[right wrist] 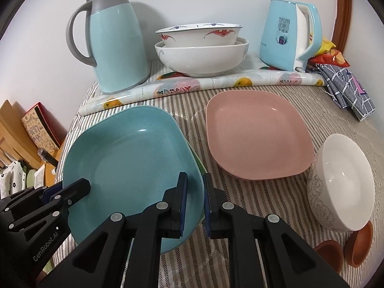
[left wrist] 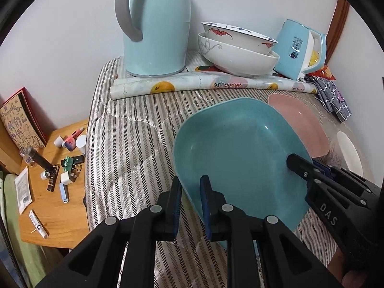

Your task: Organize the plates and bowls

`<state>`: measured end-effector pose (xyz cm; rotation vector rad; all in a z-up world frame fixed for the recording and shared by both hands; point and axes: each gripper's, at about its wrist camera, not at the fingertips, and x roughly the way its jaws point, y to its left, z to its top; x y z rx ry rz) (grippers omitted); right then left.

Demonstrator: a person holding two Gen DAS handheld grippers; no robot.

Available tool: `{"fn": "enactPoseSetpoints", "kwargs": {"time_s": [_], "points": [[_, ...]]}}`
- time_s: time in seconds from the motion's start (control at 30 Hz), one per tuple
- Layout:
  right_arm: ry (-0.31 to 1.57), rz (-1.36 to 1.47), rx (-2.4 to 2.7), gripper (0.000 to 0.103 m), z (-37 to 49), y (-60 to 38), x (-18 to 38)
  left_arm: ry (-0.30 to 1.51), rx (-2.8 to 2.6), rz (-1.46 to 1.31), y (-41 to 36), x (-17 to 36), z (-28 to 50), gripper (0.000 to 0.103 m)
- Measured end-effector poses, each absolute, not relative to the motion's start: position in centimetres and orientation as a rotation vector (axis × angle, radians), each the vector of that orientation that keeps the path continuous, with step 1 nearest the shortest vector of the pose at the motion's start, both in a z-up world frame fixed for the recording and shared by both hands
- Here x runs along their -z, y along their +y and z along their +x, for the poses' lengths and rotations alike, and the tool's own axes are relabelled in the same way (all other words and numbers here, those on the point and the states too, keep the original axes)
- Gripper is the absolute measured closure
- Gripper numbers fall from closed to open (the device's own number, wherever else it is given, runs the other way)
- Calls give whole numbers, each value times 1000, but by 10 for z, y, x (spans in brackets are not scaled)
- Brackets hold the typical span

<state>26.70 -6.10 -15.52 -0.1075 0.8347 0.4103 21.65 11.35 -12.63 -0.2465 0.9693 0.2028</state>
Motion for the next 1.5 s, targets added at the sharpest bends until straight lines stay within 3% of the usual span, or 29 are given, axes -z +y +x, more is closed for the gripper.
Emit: {"fn": "enactPoseSetpoints", "kwargs": {"time_s": [0.17,0.33,0.67,0.73,0.9,1.13,1.2,1.5], "points": [[837,-118,-418,89,269,-59,156,972,-198,-267,116,127,216,85],[827,-137,-406,89,269,-59,155,956,-212,-264,118,122,213,77],[815,-128,-384,88,263,-68,147,957,-207,-279,121,118,210,76],[815,-122,-378,85,260,-71,144,955,-204,-274,118,116,210,76],[789,-108,-363,66,251,-84,131,938,-192,-266,112,105,207,76],[758,-87,-352,60,239,-110,112,898,-176,-259,97,88,206,76],[750,-88,-336,50,236,-119,107,889,-176,-260,93,84,207,76],[710,-49,-285,43,231,-153,90,857,-160,-220,71,64,215,76]]}}
